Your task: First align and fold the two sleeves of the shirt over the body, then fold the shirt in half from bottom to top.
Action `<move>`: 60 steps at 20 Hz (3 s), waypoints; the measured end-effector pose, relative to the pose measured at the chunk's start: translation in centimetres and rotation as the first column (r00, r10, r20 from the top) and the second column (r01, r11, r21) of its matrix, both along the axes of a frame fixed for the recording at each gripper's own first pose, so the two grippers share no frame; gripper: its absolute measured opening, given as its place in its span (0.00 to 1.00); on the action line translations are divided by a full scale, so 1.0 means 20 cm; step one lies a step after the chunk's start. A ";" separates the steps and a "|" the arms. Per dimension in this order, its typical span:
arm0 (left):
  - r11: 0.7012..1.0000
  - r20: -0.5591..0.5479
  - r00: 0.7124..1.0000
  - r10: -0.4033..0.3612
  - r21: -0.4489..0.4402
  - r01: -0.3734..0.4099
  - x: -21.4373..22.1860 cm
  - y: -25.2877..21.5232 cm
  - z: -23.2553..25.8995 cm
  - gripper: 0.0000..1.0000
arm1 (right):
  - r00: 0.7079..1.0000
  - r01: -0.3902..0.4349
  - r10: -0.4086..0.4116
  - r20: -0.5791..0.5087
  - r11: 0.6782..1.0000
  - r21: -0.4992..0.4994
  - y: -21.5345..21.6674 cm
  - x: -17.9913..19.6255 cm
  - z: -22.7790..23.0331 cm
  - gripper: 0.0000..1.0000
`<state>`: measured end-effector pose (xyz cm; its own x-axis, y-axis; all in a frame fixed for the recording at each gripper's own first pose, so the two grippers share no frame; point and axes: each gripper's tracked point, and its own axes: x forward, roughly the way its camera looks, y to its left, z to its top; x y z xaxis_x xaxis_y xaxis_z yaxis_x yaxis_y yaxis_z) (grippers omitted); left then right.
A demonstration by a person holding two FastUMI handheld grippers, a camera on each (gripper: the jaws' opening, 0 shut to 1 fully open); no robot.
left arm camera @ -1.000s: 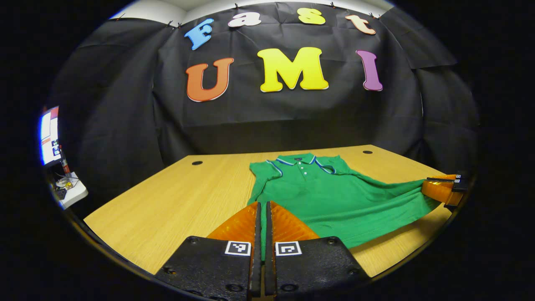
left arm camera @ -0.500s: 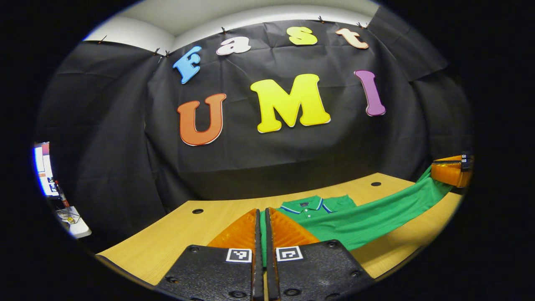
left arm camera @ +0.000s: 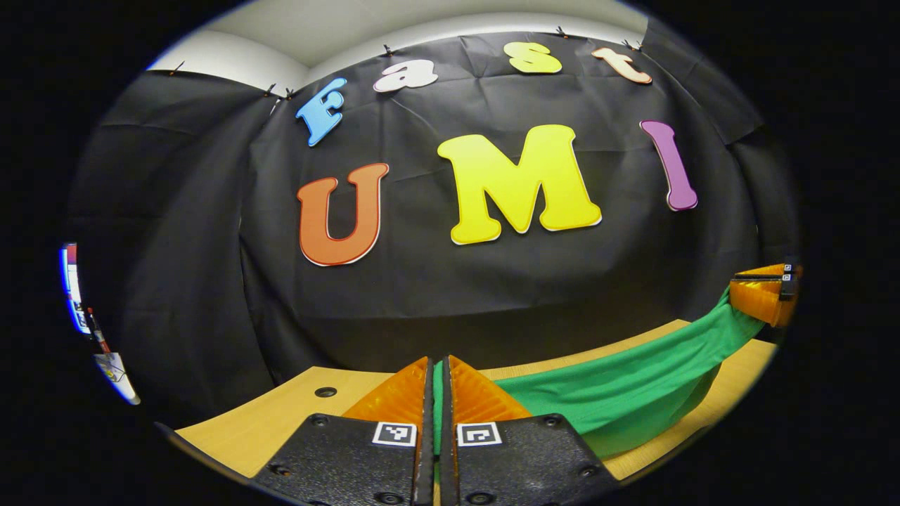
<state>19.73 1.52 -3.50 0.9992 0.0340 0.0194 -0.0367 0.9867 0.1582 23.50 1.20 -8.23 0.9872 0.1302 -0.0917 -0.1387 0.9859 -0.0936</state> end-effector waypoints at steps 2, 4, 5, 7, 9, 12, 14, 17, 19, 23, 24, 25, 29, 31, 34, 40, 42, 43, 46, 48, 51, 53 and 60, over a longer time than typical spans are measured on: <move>1.000 -0.024 0.999 -0.022 -0.004 0.022 0.14 -0.03 -0.06 0.08 | 1.000 0.023 -0.023 -0.007 1.000 0.001 -0.01 0.17 -0.04 0.00; 1.000 -0.028 0.999 -0.029 0.001 0.029 0.31 -0.05 -0.10 0.08 | 0.999 0.037 -0.037 -0.006 0.999 -0.006 -0.01 0.32 -0.06 0.02; 0.999 -0.023 0.999 -0.034 0.006 0.034 0.38 -0.07 -0.13 0.08 | 0.999 0.050 -0.050 0.001 0.999 -0.021 -0.01 0.40 -0.10 0.00; 0.999 -0.019 0.999 -0.032 0.038 0.032 0.52 -0.11 -0.19 0.08 | 0.997 0.082 -0.081 0.007 0.996 -0.048 0.00 0.55 -0.20 0.02; 0.997 -0.011 0.999 -0.044 0.058 0.045 0.62 -0.14 -0.26 0.08 | 0.993 0.117 -0.117 -0.006 0.992 -0.046 0.01 0.66 -0.34 0.00; 0.998 0.011 0.998 -0.059 0.020 0.059 0.74 -0.13 -0.37 0.08 | 0.988 0.149 -0.150 -0.028 0.988 -0.044 0.03 0.79 -0.53 0.00; 0.998 -0.001 0.998 -0.069 0.004 0.069 0.81 -0.14 -0.44 0.08 | 0.987 0.151 -0.154 -0.044 0.986 -0.064 0.06 0.85 -0.64 0.00; 0.997 -0.054 0.995 -0.078 0.005 0.079 0.87 -0.16 -0.55 0.08 | 0.984 0.154 -0.159 -0.082 0.986 -0.066 0.10 0.89 -0.77 0.00; 0.996 -0.060 0.995 -0.080 0.035 0.082 0.92 -0.17 -0.57 0.08 | 0.982 0.170 -0.175 -0.070 0.983 -0.071 0.09 0.91 -0.76 0.00; 0.996 -0.054 0.996 -0.073 0.055 0.075 0.95 -0.16 -0.60 0.08 | 0.979 0.203 -0.203 0.008 0.974 -0.098 0.08 0.96 -0.70 0.00; 0.997 -0.061 0.996 -0.069 0.043 0.072 0.95 -0.15 -0.62 0.08 | 0.979 0.203 -0.204 0.008 0.973 -0.109 0.09 0.96 -0.72 0.00; 0.997 -0.070 0.995 -0.074 0.023 0.076 0.96 -0.15 -0.65 0.08 | 0.979 0.205 -0.206 0.003 0.970 -0.128 0.09 0.96 -0.74 0.00; 0.995 -0.050 0.996 -0.072 -0.073 0.068 0.93 -0.10 -0.65 0.58 | 0.984 0.180 -0.179 0.017 0.975 -0.134 0.12 0.95 -0.71 0.66; 0.985 -0.056 0.991 -0.121 -0.130 0.113 0.94 -0.13 -0.66 1.00 | 0.980 0.197 -0.196 0.017 0.972 -0.127 0.09 0.94 -0.73 0.97; 0.977 -0.070 0.984 -0.163 -0.148 0.151 0.92 -0.17 -0.67 1.00 | 0.982 0.191 -0.190 0.022 0.977 -0.100 0.09 0.94 -0.72 0.95; 0.988 -0.060 0.992 -0.114 -0.107 0.107 0.90 -0.14 -0.65 1.00 | 0.987 0.162 -0.160 0.025 0.978 -0.128 0.13 0.92 -0.70 0.95; 0.987 -0.077 0.992 -0.100 -0.132 0.089 0.84 -0.12 -0.63 1.00 | 0.991 0.131 -0.127 0.036 0.980 -0.148 0.17 0.86 -0.65 0.95; 0.988 -0.074 0.993 -0.089 -0.136 0.079 0.80 -0.10 -0.59 1.00 | 0.992 0.121 -0.115 0.048 0.982 -0.147 0.19 0.83 -0.60 0.95; 0.982 -0.030 0.996 -0.084 -0.175 0.077 0.67 -0.08 -0.41 1.00 | 0.994 0.100 -0.094 0.059 0.987 -0.125 0.23 0.70 -0.41 0.93; 0.980 -0.016 0.998 -0.067 -0.188 0.063 0.55 -0.06 -0.28 1.00 | 0.995 0.091 -0.087 0.052 0.993 -0.075 0.23 0.59 -0.25 0.95; 0.957 0.064 0.993 -0.099 -0.268 0.113 0.33 -0.06 -0.03 1.00 | 0.993 0.092 -0.091 0.077 0.996 -0.005 0.18 0.40 0.04 0.95; 0.938 0.044 0.988 -0.148 -0.311 0.154 0.16 -0.09 0.04 1.00 | 0.985 0.118 -0.116 0.129 0.993 -0.005 0.10 0.27 0.24 0.95; 0.983 0.052 0.999 -0.010 -0.184 0.019 -0.38 0.03 0.34 0.82 | 0.972 0.119 -0.135 0.193 0.989 0.091 -0.07 -0.35 0.66 0.92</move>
